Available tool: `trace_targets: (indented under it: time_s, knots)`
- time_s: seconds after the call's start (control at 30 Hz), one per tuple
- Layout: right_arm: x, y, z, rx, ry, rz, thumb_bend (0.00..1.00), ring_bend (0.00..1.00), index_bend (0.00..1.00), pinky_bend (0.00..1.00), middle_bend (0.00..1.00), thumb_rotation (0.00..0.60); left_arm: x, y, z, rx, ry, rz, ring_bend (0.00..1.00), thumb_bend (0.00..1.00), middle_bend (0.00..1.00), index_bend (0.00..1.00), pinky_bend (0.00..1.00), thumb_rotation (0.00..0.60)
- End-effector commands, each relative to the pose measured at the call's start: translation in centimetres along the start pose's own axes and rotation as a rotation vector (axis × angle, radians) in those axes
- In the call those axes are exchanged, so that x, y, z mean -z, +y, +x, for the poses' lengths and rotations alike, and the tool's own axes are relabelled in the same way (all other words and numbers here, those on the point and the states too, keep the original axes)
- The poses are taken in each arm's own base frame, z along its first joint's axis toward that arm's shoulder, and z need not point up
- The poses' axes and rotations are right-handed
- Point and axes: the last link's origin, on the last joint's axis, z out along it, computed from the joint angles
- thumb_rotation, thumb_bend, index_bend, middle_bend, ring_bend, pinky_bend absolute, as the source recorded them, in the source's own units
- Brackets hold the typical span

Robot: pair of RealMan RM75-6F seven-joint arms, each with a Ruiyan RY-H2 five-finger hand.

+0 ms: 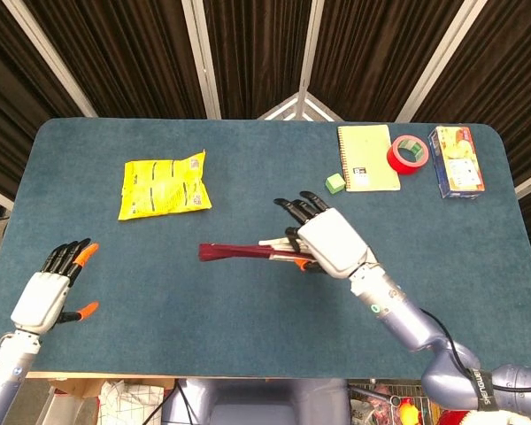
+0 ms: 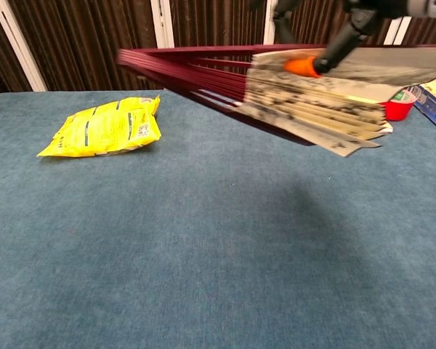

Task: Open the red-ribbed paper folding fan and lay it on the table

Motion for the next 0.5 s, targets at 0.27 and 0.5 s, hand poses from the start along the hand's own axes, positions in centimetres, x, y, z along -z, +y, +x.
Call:
trace_targets:
  time_s: [0.27, 0.5]
  knots:
    - [-2.0, -6.2, 0.2, -0.062, -0.020, 0.124, 0.45, 0.21, 0.71, 0.14, 0.16, 0.600, -3.3, 2.0, -0.9, 0.162, -0.045, -0.085, 0.00, 0.25, 0.00, 0.07, 0.02, 0.600]
    - [-3.0, -9.3, -1.1, -0.131, -0.037, 0.149, 0.46, 0.21, 0.71, 0.15, 0.16, 0.600, -4.2, 3.9, -2.5, 0.278, -0.097, -0.146, 0.00, 0.24, 0.00, 0.07, 0.02, 0.600]
